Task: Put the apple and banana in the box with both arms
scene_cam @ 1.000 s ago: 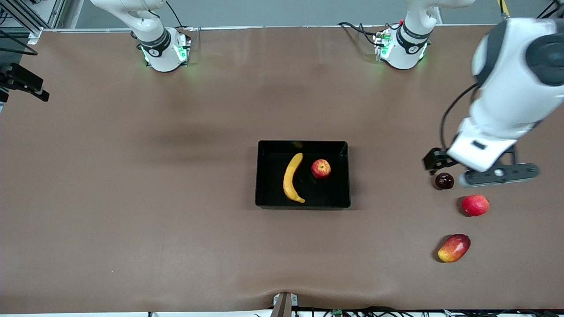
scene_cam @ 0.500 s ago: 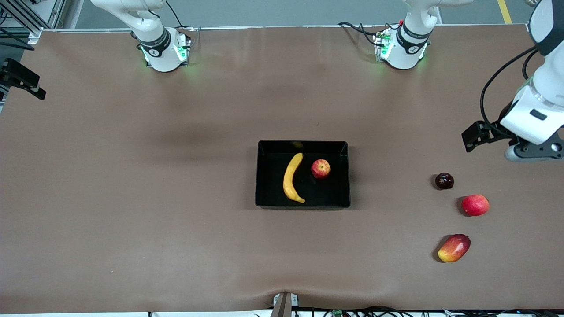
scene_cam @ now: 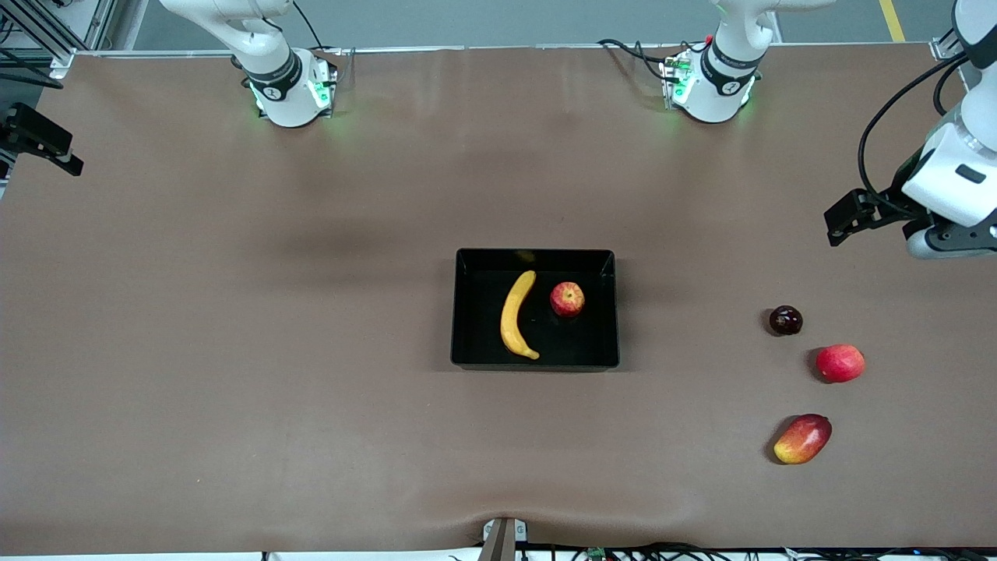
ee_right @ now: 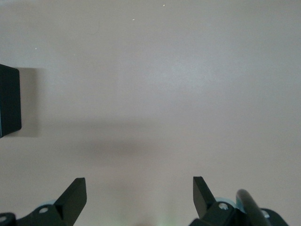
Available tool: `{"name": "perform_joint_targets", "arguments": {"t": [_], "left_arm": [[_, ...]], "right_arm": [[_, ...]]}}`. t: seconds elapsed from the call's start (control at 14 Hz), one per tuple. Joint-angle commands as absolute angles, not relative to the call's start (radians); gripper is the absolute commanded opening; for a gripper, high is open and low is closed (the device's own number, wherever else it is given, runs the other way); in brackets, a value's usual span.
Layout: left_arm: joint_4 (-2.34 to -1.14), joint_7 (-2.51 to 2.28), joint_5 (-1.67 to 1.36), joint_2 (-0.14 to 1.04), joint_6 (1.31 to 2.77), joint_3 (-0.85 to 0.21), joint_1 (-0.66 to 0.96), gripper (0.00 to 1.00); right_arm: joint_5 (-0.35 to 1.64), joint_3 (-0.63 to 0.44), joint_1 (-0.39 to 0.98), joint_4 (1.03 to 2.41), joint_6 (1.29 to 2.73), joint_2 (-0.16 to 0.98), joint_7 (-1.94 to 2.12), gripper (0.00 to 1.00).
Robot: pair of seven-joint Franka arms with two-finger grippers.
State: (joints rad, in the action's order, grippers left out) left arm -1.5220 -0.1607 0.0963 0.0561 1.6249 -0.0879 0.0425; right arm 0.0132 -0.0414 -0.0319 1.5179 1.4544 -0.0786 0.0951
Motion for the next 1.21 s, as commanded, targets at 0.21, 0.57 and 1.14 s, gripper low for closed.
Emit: {"name": "perform_joint_targets", "arguments": {"t": [0.21, 0.57, 1.14], "left_arm": [[-1.618, -0.146, 0.068, -0.034, 1.647, -0.069, 0.045, 1.00], [-1.612, -0.143, 0.018, -0.031, 1.648, -0.072, 0.031, 1.00], [-1.585, -0.152, 0.018, -0.029, 1.603, -0.078, 0.038, 1.00]], "right_arm": [[0.000, -0.040, -0.028, 1.511, 1.443, -0.080, 0.098, 1.00], [0.002, -0.040, -0.028, 1.511, 1.445, -0.077, 0.107, 1.00], [0.002, -0.040, -0.026, 1.513, 1.443, -0.077, 0.107, 1.00]]}}
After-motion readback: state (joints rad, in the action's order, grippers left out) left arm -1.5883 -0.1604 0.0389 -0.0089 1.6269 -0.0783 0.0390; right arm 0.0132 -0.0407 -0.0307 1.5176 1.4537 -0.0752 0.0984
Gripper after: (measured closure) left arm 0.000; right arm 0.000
